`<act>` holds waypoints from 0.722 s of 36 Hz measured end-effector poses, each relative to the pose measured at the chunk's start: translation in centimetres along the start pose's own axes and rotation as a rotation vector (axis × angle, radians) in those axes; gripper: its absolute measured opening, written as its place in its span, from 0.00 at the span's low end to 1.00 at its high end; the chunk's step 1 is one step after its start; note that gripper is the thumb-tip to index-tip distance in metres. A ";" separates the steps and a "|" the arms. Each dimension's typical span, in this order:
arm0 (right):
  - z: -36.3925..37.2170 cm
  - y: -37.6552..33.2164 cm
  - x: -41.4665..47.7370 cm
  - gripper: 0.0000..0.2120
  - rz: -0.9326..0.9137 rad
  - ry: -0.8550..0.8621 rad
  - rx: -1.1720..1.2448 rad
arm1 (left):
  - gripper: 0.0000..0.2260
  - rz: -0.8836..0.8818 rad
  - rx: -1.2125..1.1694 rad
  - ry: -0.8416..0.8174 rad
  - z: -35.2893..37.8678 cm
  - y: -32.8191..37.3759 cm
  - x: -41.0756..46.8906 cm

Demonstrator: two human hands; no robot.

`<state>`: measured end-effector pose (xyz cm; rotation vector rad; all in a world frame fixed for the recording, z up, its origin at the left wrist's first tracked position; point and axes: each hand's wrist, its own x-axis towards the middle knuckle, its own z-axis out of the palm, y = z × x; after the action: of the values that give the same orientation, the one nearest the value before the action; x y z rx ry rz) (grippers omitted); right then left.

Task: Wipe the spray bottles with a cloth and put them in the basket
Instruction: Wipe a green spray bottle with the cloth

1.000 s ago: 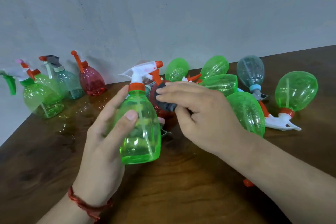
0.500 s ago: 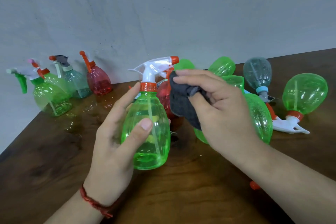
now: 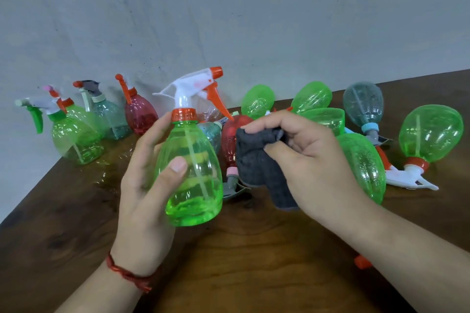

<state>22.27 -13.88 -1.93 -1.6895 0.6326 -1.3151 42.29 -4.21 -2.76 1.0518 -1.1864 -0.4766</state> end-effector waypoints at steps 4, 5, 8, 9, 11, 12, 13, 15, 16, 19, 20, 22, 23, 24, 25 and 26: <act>1.7 0.2 -0.8 0.23 0.182 -0.125 0.077 | 0.29 -0.010 -0.030 0.044 -0.2 -0.3 0.2; 2.0 0.5 -1.1 0.23 0.223 -0.163 0.089 | 0.29 -0.028 -0.058 0.047 -0.3 -0.4 0.3; 2.6 0.9 -1.7 0.24 0.295 -0.243 0.115 | 0.24 -0.037 -0.031 0.027 -0.4 -0.8 0.6; 2.6 0.9 -1.8 0.24 0.294 -0.245 0.122 | 0.22 -0.018 0.020 0.018 -0.5 -0.9 0.7; 2.6 0.7 -1.7 0.24 0.275 -0.221 0.142 | 0.21 0.039 0.161 -0.006 -0.8 -1.0 1.1; 2.6 0.6 -1.7 0.25 0.276 -0.209 0.158 | 0.21 0.064 0.245 -0.010 -1.0 -1.0 1.3; 2.5 0.4 -1.7 0.26 0.278 -0.200 0.167 | 0.22 0.077 0.318 -0.011 -1.3 -1.0 1.6; 2.6 0.2 -1.7 0.27 0.267 -0.194 0.156 | 0.23 0.074 0.380 -0.018 -2.0 -1.1 2.0; 2.8 0.1 -1.8 0.27 0.262 -0.186 0.136 | 0.24 0.060 0.368 -0.033 -2.3 -1.2 2.1; 3.5 0.2 -2.2 0.28 0.292 -0.147 0.108 | 0.25 -0.010 0.346 -0.087 -3.0 -1.4 2.7; 4.0 0.0 -2.0 0.29 0.298 -0.137 0.088 | 0.24 -0.038 0.330 -0.095 -3.5 -1.5 3.1; 4.5 -0.1 -1.7 0.30 0.300 -0.113 0.023 | 0.23 -0.108 0.293 -0.109 -4.2 -2.0 3.8; 4.9 -0.2 -1.3 0.30 0.297 -0.108 -0.008 | 0.23 -0.142 0.265 -0.106 -4.7 -2.0 4.1; 5.4 -0.6 -0.8 0.30 0.301 -0.110 -0.035 | 0.22 -0.171 0.233 -0.095 -5.3 -2.0 4.5; 6.0 -0.9 -0.3 0.29 0.306 -0.117 -0.063 | 0.21 -0.194 0.213 -0.077 -5.9 -1.9 4.8; 6.7 -1.2 0.3 0.29 0.300 -0.133 -0.094 | 0.20 -0.206 0.206 -0.061 -6.5 -1.8 5.2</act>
<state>28.57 -11.35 -1.08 -1.6657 0.8434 -0.9672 50.41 -6.42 -1.66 1.3535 -1.2049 -0.5588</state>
